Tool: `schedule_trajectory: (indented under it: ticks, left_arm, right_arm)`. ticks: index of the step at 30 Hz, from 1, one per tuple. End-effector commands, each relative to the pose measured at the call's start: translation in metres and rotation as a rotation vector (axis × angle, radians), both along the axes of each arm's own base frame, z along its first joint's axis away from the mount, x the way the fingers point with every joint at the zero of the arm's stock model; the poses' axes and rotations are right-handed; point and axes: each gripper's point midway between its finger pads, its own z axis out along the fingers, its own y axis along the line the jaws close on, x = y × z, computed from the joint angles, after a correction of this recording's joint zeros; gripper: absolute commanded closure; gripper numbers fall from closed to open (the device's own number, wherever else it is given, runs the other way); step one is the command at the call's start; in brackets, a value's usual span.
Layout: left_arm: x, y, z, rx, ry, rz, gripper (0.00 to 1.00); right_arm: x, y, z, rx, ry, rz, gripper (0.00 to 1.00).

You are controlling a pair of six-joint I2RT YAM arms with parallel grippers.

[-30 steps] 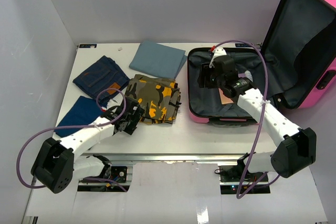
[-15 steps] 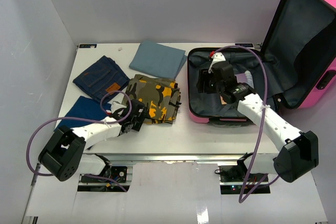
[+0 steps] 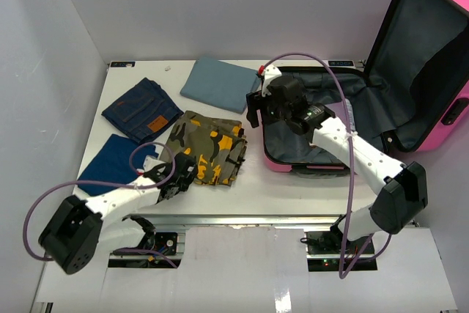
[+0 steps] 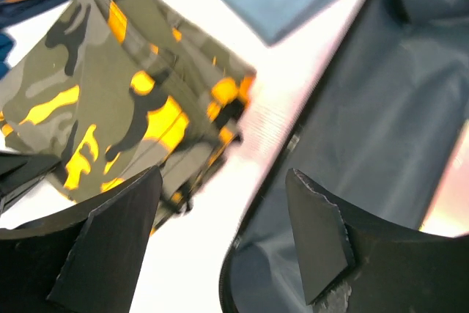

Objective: Pack the luggage

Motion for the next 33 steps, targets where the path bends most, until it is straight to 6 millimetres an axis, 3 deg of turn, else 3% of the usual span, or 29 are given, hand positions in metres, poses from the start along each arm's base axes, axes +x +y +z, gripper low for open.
schedule_trajectory:
  ticks: [1,2,3,6,8,9,11,15,20,27,33]
  left_arm:
    - [-0.041,0.055,-0.011,0.21,0.088,0.012,1.0]
    - [-0.041,0.057,-0.007,0.224,0.078,0.005,1.0]
    - [-0.042,0.06,-0.004,0.252,0.076,-0.019,1.0]
    - [-0.039,0.058,0.006,0.289,0.072,-0.08,0.67]
    - [-0.039,0.056,0.005,0.303,0.092,-0.102,0.34]
    - [-0.039,0.055,0.005,0.307,0.104,-0.109,0.26]
    - [-0.041,0.054,0.001,0.308,0.123,-0.116,0.21]
    - [-0.043,0.051,-0.006,0.286,0.13,-0.116,0.17]
    - [-0.048,0.053,-0.013,0.262,0.142,-0.086,0.17]
    - [-0.048,0.055,-0.015,0.244,0.119,-0.055,0.2]
    - [-0.044,0.058,-0.01,0.242,0.089,-0.019,0.19]
  right_arm:
    - [-0.004,0.051,-0.001,0.001,0.004,0.252,0.17]
    - [-0.001,0.06,-0.017,-0.023,0.033,0.279,0.15]
    - [-0.001,0.068,-0.016,-0.022,0.04,0.31,0.14]
    - [0.005,0.09,-0.043,-0.038,0.096,0.391,0.09]
    - [0.006,0.103,-0.07,-0.039,0.16,0.42,0.05]
    - [0.005,0.11,-0.078,-0.032,0.18,0.433,0.04]
    - [0.002,0.124,-0.091,-0.028,0.207,0.467,0.03]
    - [0.003,0.147,-0.119,-0.039,0.238,0.521,0.02]
    - [0.011,0.163,-0.146,-0.061,0.275,0.56,0.02]
    - [0.016,0.172,-0.154,-0.056,0.262,0.581,0.02]
    - [0.021,0.167,-0.159,-0.107,0.223,0.556,0.02]
